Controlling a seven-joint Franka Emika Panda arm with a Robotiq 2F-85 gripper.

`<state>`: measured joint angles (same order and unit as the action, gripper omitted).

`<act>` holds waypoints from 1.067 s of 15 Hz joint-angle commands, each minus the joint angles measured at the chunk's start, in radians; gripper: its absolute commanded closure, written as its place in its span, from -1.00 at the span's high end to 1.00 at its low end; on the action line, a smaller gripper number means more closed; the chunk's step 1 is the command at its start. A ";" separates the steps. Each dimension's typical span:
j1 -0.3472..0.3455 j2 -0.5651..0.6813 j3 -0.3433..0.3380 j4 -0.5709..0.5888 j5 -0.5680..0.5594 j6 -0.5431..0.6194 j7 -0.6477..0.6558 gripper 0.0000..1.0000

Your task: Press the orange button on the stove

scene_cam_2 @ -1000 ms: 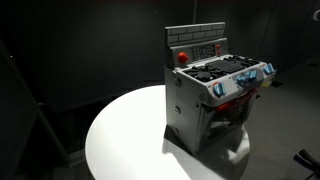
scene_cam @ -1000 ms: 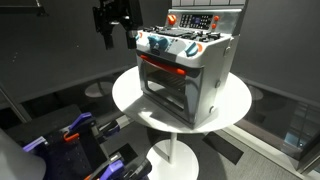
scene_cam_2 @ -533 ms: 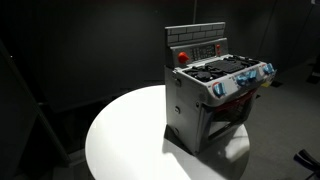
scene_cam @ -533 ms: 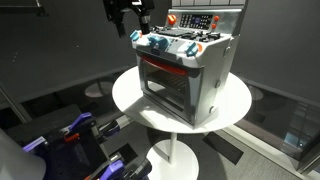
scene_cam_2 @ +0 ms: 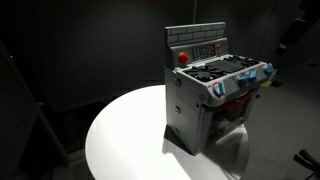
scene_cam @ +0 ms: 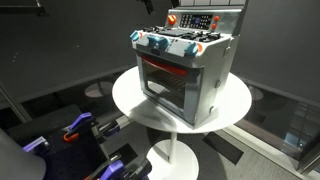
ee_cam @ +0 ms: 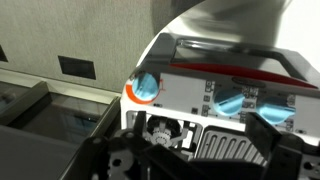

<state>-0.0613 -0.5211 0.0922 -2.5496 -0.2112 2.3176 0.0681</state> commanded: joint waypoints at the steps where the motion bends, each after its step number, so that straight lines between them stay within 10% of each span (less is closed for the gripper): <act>1: -0.039 0.112 0.012 0.098 -0.060 0.075 0.075 1.00; 16: -0.044 0.513 -0.046 0.500 -0.174 0.106 0.281 1.00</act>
<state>-0.1259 -0.0755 0.0716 -2.1396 -0.3482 2.4483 0.2974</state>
